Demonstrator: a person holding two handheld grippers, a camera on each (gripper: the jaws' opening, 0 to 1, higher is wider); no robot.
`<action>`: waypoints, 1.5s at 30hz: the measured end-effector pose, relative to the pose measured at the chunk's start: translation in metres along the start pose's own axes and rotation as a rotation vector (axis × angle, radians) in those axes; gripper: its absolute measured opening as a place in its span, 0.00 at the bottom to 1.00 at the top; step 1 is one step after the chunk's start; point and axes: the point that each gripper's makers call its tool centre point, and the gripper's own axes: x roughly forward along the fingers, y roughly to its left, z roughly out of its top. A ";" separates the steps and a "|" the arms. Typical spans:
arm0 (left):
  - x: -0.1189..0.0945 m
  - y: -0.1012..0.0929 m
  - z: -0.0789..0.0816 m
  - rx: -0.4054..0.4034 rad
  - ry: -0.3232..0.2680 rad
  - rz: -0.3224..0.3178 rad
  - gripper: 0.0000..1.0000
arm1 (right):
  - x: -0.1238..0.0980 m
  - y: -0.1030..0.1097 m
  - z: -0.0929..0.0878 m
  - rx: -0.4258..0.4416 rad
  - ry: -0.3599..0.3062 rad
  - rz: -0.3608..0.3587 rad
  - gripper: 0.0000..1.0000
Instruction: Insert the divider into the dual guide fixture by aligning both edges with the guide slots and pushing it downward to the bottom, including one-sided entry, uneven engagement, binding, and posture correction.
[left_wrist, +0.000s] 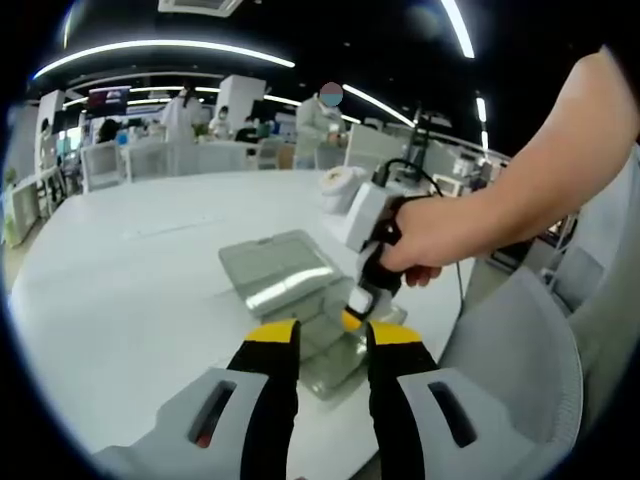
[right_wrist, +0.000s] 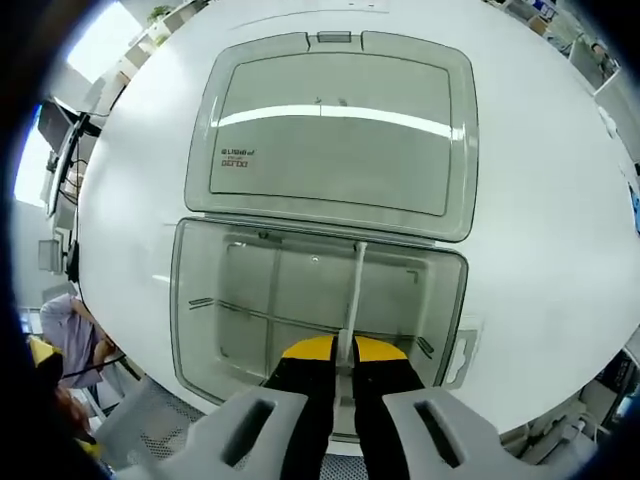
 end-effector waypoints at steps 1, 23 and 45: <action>0.000 0.000 0.000 0.000 0.000 0.000 0.24 | 0.000 0.000 0.000 -0.008 -0.001 0.002 0.01; 0.005 -0.002 0.005 0.006 -0.001 -0.008 0.24 | -0.006 0.002 0.008 -0.139 -0.064 0.095 0.18; -0.002 -0.015 0.008 0.026 0.014 -0.011 0.24 | -0.023 0.002 0.010 -0.076 -0.093 0.132 0.01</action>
